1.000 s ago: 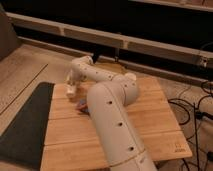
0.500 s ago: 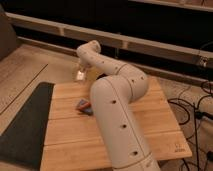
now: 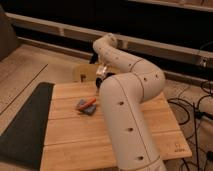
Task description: Place the bottle in the ceramic bowl
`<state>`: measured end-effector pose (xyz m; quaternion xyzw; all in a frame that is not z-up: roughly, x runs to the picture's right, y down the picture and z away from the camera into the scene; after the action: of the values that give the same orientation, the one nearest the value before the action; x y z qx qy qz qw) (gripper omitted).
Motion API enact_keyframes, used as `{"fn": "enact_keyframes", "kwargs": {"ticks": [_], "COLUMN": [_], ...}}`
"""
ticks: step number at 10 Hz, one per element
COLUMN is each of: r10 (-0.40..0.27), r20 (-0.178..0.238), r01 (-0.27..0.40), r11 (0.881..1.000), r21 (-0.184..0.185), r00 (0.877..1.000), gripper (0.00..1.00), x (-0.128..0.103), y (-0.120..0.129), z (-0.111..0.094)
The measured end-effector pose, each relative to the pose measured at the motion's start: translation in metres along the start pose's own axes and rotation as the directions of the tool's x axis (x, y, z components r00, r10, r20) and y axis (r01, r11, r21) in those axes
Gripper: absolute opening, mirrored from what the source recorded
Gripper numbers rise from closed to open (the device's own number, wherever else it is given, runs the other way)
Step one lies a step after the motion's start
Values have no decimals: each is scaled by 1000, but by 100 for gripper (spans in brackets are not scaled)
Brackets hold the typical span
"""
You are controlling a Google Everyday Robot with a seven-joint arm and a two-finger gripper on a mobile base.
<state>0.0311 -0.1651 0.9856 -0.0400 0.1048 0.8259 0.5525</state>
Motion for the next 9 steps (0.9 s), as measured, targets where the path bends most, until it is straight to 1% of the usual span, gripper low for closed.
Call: {"fn": "enact_keyframes", "kwargs": {"ticks": [1,2,3,5,6,9], "r10": [4,-7,-28,-46,-41,8], "r20": [-20,-59,-100,-156,-167,-156], "r01": [-3,8,30,54,52,11], "r11": [1000,1000,999,998,997,993], "r21": [14,15,17,44,63,119], "r00": [1000,998,995,987,985,988], "gripper": [0,0,0,0,0,0], "x": [7,23,41,61,62,49], "y": [-4,1,7,2,-7,-34], "z": [3,7,9,11,11,12]}}
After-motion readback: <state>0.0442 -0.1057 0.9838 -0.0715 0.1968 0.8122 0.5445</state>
